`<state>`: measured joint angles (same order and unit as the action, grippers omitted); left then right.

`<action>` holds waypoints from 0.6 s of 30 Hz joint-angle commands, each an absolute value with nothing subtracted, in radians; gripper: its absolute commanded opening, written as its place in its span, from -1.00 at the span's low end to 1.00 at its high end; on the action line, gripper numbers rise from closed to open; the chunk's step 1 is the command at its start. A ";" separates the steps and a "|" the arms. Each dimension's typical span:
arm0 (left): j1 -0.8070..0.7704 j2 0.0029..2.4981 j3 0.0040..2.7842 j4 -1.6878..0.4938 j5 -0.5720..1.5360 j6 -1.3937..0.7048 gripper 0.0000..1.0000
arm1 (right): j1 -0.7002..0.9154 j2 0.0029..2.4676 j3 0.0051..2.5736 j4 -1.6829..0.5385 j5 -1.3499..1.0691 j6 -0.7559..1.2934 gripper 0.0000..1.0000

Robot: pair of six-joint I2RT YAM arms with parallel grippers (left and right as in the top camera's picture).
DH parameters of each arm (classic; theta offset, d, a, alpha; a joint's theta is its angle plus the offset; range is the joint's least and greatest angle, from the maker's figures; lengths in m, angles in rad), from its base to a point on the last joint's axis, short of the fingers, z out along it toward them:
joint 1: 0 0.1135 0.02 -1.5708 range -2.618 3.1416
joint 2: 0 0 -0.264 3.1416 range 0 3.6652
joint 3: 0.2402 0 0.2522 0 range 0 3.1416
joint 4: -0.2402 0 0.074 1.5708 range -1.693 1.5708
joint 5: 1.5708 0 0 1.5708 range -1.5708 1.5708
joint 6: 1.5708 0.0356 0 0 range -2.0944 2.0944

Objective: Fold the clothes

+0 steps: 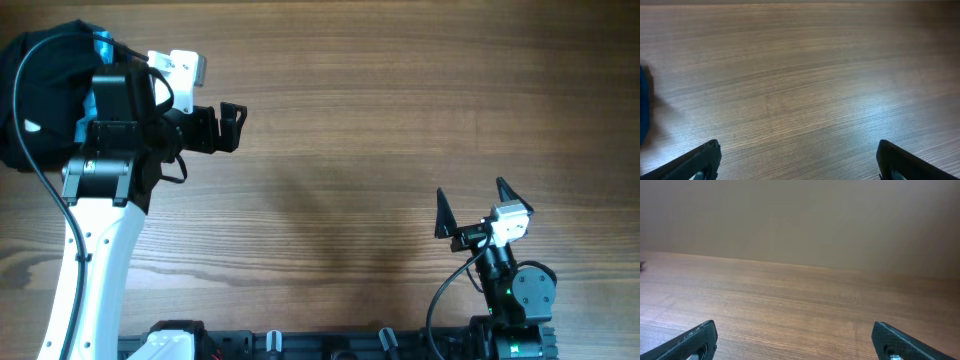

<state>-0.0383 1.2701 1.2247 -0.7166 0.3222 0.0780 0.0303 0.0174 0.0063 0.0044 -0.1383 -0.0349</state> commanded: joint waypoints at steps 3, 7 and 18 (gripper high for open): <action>-0.041 1.262 1.228 -0.714 0.320 0.101 1.00 | 0.036 0.017 0.005 0.012 -0.158 -0.024 0.99; -0.041 1.262 1.228 -0.714 0.320 0.101 1.00 | 0.036 0.017 0.005 0.012 -0.158 -0.023 1.00; -0.042 1.222 1.227 -0.773 0.348 0.097 0.99 | 0.036 0.017 0.005 0.012 -0.158 -0.023 0.99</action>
<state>-0.0383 1.2678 1.2247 -0.7662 0.3225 0.0780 0.0303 0.0174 0.0063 0.0044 -0.1387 -0.0349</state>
